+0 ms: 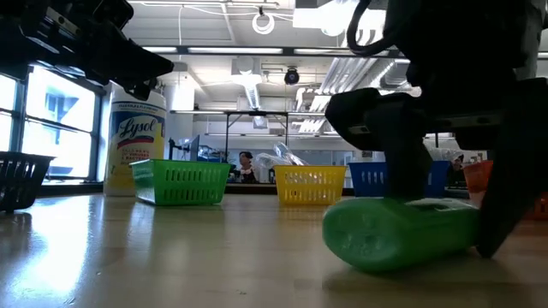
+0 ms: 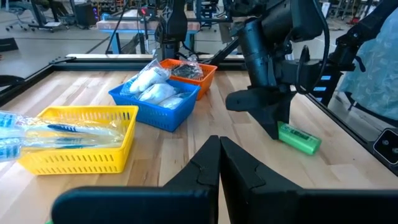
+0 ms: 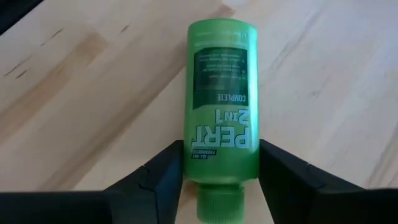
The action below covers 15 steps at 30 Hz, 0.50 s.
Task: Pick & Place Travel size toiletries
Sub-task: Put the shampoo into the green bin
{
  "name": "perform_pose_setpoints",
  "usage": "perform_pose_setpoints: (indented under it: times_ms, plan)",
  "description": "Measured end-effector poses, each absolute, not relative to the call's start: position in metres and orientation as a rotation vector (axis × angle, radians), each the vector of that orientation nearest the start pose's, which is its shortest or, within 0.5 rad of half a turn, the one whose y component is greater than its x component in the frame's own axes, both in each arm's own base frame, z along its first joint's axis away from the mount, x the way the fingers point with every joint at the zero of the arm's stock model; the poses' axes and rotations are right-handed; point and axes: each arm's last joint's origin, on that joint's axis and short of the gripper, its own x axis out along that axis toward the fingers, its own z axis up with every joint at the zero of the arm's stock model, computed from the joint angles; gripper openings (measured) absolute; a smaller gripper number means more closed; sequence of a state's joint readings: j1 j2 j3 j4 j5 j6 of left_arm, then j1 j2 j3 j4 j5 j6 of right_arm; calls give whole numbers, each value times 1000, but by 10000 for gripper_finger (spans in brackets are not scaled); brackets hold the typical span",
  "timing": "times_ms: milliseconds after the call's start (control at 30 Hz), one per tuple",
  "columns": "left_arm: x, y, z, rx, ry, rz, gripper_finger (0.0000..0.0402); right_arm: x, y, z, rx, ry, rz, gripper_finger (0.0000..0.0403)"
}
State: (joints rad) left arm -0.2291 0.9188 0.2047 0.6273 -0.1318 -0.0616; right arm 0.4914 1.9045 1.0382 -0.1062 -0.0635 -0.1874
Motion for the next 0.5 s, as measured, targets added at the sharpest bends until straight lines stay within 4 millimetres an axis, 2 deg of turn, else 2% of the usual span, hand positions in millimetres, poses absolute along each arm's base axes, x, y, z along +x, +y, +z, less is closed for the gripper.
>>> perform_pose_setpoints:
  times_ms: [233, 400, 500]
  plan:
    - [176, -37, 190, -46, 89, -95, 3, 326, 172, 129, -386, 871, 538, 156]
    - [177, -36, 192, -101, 62, -62, 3, 326, 166, 142, -444, 832, 400, 159]
    - [177, -36, 195, -150, 41, -60, 3, 325, 160, 158, -486, 794, 337, 159]
